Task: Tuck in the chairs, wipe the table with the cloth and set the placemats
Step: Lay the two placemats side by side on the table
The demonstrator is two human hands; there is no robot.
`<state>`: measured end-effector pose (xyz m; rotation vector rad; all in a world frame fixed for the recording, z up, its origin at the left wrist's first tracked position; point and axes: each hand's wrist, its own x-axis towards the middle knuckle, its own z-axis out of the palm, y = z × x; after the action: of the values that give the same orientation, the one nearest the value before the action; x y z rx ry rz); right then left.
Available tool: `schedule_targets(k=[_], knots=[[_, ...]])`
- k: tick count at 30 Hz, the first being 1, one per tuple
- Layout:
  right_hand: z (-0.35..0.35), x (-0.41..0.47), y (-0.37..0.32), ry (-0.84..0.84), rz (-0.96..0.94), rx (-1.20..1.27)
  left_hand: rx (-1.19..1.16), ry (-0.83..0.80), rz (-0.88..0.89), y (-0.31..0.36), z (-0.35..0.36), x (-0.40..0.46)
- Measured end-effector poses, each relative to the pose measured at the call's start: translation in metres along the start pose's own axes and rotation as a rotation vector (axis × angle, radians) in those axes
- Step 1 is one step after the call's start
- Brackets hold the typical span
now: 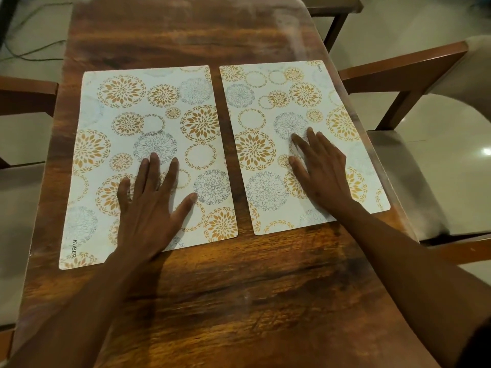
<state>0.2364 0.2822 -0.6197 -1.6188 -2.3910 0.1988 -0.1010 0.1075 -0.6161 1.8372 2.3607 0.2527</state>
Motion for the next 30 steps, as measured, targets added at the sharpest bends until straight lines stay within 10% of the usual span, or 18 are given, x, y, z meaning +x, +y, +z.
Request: schedule_targets(k=[30], knots=[[-0.0003,-0.0022,-0.0012,0.036,-0.045,-0.088,0.043,-0.038,0.002,0.0038,-0.0015,-0.0015]])
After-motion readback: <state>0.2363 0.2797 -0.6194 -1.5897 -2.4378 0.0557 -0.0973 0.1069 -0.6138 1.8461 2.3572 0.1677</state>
